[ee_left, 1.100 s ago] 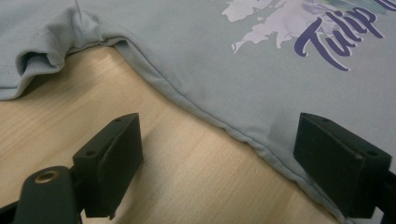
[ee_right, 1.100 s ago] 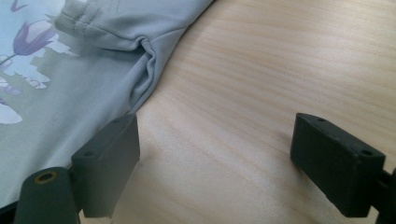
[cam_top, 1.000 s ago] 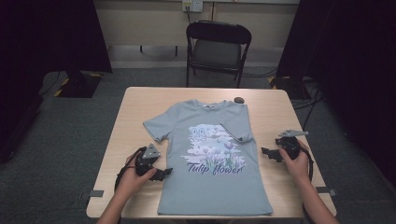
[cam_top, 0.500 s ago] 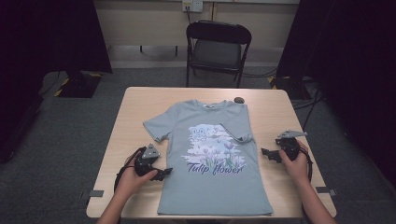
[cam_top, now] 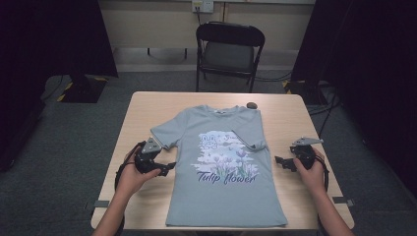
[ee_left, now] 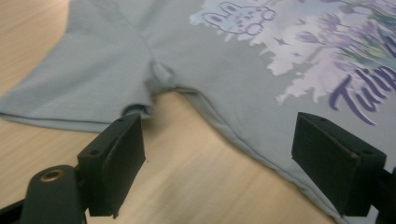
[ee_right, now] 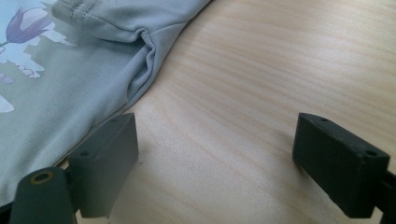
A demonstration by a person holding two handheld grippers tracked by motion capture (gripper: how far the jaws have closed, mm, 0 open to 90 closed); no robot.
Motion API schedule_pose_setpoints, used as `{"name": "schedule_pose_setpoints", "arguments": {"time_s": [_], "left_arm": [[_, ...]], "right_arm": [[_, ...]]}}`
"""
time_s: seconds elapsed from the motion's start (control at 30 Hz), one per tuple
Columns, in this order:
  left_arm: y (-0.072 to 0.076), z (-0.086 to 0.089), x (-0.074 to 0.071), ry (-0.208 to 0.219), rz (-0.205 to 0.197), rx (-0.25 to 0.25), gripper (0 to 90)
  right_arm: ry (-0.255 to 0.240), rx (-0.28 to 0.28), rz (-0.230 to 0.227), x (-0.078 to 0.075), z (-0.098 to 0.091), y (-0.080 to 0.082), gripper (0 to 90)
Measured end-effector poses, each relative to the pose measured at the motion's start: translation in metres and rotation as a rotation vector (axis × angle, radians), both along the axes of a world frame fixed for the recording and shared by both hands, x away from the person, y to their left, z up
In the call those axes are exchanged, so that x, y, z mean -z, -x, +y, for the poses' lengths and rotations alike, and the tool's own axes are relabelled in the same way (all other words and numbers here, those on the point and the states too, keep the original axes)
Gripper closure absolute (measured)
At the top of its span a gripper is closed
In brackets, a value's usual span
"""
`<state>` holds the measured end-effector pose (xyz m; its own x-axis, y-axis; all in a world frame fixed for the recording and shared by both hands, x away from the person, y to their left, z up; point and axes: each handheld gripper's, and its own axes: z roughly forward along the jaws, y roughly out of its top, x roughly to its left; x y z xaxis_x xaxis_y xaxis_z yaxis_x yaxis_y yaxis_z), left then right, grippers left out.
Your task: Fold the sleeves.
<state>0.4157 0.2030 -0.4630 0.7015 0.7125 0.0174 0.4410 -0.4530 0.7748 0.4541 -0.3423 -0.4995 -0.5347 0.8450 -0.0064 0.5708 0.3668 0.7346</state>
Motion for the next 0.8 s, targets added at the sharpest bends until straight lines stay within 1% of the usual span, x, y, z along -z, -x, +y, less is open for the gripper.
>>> {"name": "schedule_pose_setpoints", "arguments": {"time_s": [0.13, 0.2, 0.23, 0.27, 0.33, 0.4, 0.43, 0.5, 0.6, 0.63, 0.67, 0.7, 0.8], "left_arm": [[-0.013, 0.007, -0.002, 0.004, -0.001, -0.032, 17.3], [-0.020, 0.010, -0.003, 0.026, -0.003, -0.032, 18.7], [-0.023, 0.012, -0.003, 0.026, -0.001, -0.044, 18.8], [-0.027, 0.013, -0.003, 0.027, 0.001, -0.058, 18.8], [-0.034, 0.015, -0.002, 0.035, 0.018, -0.068, 19.0], [-0.042, 0.017, -0.002, 0.035, 0.024, -0.088, 19.0], [-0.046, 0.018, -0.001, 0.044, 0.029, -0.095, 19.0], [-0.052, 0.019, -0.002, 0.037, 0.025, -0.106, 19.4], [-0.062, 0.022, -0.004, 0.042, 0.018, -0.128, 20.6], [-0.066, 0.022, -0.003, 0.060, 0.018, -0.143, 20.8], [-0.069, 0.024, -0.003, 0.064, 0.022, -0.152, 20.7], [-0.073, 0.024, -0.002, 0.063, 0.023, -0.166, 20.8], [-0.080, 0.024, -0.001, 0.048, 0.019, -0.186, 21.1]], "right_arm": [[0.000, -0.004, 0.002, 0.000, 0.000, 0.000, 13.4], [0.000, -0.004, 0.002, 0.000, 0.000, 0.000, 13.4], [-0.001, -0.004, 0.002, 0.000, 0.000, 0.000, 13.4], [-0.001, -0.004, 0.002, 0.000, 0.000, 0.000, 13.4], [0.000, -0.004, 0.001, 0.000, 0.000, 0.000, 13.4], [-0.001, -0.004, 0.001, 0.000, 0.000, 0.000, 13.4], [-0.001, -0.004, 0.002, 0.000, 0.000, 0.000, 13.4], [0.000, -0.007, 0.000, 0.000, 0.000, 0.000, 13.4], [-0.001, -0.007, 0.000, 0.000, 0.000, 0.000, 13.4], [-0.001, -0.008, 0.000, 0.000, 0.000, 0.000, 13.4], [-0.001, -0.008, 0.000, 0.000, 0.000, 0.000, 13.4], [-0.001, -0.008, 0.000, 0.000, 0.000, 0.000, 13.4], [-0.002, -0.010, 0.001, 0.000, 0.000, 0.000, 13.4]]}}
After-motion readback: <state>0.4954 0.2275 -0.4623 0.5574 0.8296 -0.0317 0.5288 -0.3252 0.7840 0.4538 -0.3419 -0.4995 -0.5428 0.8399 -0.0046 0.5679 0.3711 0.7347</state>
